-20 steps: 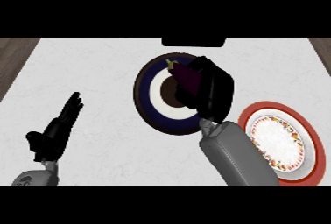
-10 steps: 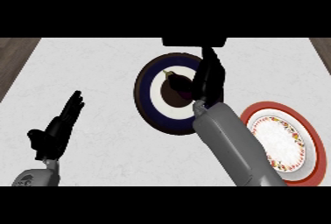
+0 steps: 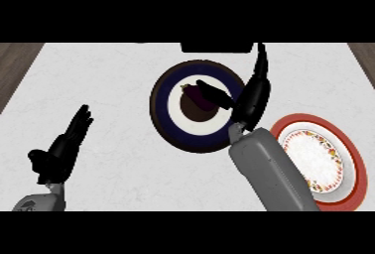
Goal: Pick the eggplant from the plate and place it in the plate
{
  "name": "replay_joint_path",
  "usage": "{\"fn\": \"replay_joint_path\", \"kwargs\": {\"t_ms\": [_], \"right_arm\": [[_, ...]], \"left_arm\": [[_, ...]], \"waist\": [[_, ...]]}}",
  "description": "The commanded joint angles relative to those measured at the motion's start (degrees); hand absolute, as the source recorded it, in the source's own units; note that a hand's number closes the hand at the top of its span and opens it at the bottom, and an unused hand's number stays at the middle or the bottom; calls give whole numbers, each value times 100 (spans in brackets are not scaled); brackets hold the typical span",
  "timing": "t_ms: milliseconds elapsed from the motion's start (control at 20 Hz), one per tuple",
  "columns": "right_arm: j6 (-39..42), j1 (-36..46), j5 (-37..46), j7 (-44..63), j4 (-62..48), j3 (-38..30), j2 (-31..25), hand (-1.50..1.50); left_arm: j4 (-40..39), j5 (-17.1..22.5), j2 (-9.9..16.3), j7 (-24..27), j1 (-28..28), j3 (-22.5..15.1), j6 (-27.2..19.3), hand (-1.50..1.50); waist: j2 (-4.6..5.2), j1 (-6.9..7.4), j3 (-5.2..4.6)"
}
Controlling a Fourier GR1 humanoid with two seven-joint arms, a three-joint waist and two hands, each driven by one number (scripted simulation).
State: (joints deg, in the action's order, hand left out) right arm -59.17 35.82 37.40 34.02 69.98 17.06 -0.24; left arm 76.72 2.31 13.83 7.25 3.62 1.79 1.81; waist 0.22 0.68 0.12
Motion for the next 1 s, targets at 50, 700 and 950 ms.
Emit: {"fn": "replay_joint_path", "kwargs": {"t_ms": [50, 700, 950], "right_arm": [[-508, -1030, -1510, -1234, 1174, -83, -276, -150], [1721, -4217, -4680, -5762, 2198, -689, -795, -150], [2774, -4435, -5160, -6936, 1177, -1287, -709, -150]], "left_arm": [[-87, -53, -122, 215, -83, -43, -24, 0], [141, 26, -139, -141, -69, 14, 31, 0], [242, -72, -67, 103, -345, 89, 110, 0]], "waist": [[19, -46, 11], [-24, -110, 8], [-24, -73, -7]]}}
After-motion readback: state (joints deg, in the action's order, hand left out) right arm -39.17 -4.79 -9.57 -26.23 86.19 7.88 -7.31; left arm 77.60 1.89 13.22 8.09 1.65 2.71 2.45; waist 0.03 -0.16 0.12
